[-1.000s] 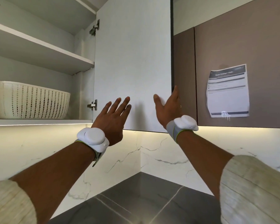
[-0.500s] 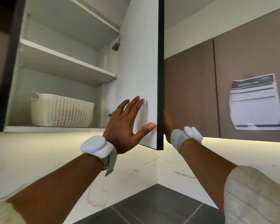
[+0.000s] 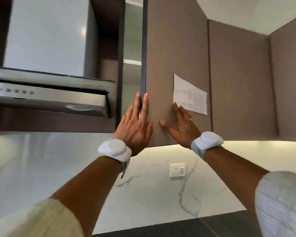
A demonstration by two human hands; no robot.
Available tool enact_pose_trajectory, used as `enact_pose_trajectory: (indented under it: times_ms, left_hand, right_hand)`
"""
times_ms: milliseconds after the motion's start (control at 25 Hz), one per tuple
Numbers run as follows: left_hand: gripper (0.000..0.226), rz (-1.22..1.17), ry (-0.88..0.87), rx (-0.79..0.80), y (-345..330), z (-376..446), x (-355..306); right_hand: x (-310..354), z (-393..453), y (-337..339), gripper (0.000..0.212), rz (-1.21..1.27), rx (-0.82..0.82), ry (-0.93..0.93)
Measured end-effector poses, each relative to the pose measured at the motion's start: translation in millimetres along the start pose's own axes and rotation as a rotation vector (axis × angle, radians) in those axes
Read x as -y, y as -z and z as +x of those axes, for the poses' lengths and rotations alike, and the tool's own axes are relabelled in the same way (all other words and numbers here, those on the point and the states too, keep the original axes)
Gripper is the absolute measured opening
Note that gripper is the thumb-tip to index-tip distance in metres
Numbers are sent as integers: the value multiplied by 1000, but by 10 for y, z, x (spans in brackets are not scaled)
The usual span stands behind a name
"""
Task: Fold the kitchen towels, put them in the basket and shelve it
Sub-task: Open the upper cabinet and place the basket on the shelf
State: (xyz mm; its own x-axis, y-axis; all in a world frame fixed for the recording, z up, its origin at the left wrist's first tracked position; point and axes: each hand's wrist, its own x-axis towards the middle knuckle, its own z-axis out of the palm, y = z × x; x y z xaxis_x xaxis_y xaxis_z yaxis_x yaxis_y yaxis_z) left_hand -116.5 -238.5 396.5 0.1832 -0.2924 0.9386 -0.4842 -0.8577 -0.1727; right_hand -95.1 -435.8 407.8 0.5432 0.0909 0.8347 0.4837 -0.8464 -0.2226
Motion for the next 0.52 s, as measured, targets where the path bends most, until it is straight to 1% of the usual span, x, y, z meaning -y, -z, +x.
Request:
enact_pose_trajectory:
  times_ms: [80,160,200,280,360,440,520]
  left_hand:
    - [68,179,-15,97,-112,-88,102]
    - [67,343,-42,188,-277,-123,183]
    - [67,384,-29,214,-382,-131,229]
    - [70,419,60,217,-528,-129,324]
    - [81,446,94,237,-779,-141,401]
    - [89,458,128,270,-999,-171,547]
    - [93,477,116,281,-1189,-206,721]
  right_hand:
    - [-88,63,-119,95,-199,79,87]
    - [-160,193,-199,97,-289,176,121]
    - [-219,264,-258,98,-329,229,139]
    - [-333,364,-347,99,-406,311,164]
    - [-563,415,-441,99,-450,364,155]
    - [-770,428,-585,99,-493,386,157]
    - [-964,438,-733,97,-536,374,178]
